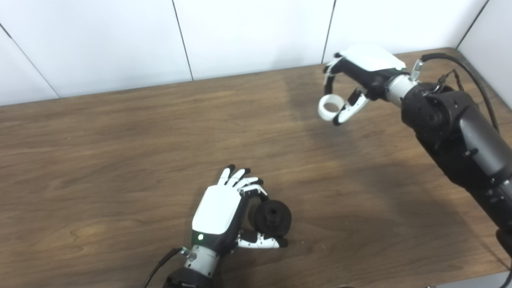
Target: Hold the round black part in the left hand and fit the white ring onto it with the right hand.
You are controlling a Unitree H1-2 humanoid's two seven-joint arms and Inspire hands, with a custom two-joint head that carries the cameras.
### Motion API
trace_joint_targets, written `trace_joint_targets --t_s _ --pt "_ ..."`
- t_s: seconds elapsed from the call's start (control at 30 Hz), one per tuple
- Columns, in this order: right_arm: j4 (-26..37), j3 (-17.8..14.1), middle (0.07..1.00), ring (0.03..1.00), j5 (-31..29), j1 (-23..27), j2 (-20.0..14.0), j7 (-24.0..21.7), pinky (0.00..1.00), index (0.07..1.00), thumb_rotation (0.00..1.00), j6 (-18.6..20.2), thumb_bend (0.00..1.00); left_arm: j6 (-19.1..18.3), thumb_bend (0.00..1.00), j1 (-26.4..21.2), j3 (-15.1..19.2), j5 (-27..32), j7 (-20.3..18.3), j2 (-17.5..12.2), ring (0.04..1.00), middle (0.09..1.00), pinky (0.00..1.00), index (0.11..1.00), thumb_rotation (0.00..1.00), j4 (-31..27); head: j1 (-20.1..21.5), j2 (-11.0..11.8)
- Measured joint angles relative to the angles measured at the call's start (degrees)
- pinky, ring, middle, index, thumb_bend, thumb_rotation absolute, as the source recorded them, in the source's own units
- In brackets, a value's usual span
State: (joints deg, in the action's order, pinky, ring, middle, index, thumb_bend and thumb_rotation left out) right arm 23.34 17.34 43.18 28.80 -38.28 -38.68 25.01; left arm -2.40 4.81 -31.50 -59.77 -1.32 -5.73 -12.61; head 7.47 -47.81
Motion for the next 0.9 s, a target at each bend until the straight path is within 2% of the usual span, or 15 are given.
trace_joint_targets --t_s 0.23,0.33,0.7,0.9 --pt "10.4 1.5 0.821 0.962 0.5 -0.8 3.1 -7.7 0.97 0.482 0.13 1.1 0.52 -0.9 0.52 -0.2 -0.2 -0.6 -0.2 0.1 0.918 0.785 1.0 0.482 0.06 0.0 -0.8 -0.5" --pt "12.5 1.9 0.815 0.952 1.2 -1.9 4.3 -9.8 0.95 0.482 0.14 1.1 0.53 -1.0 0.52 -0.3 -0.3 -0.7 -0.4 0.1 0.921 0.785 1.0 0.482 0.06 0.0 -0.9 -0.7" --pt "19.3 2.8 0.828 0.954 3.4 -2.9 9.3 -16.2 0.97 0.482 0.14 0.7 0.53 -1.3 0.53 -1.0 -0.7 -1.1 -1.4 0.5 0.92 0.783 1.0 0.482 0.06 0.0 -1.5 -1.8" --pt "20.3 2.7 0.821 0.954 3.4 -4.3 9.6 -18.2 0.96 0.482 0.14 -0.8 0.53 -1.5 0.53 -1.2 -0.7 -1.2 -1.9 0.8 0.92 0.785 1.0 0.482 0.06 0.0 -1.8 -2.5"
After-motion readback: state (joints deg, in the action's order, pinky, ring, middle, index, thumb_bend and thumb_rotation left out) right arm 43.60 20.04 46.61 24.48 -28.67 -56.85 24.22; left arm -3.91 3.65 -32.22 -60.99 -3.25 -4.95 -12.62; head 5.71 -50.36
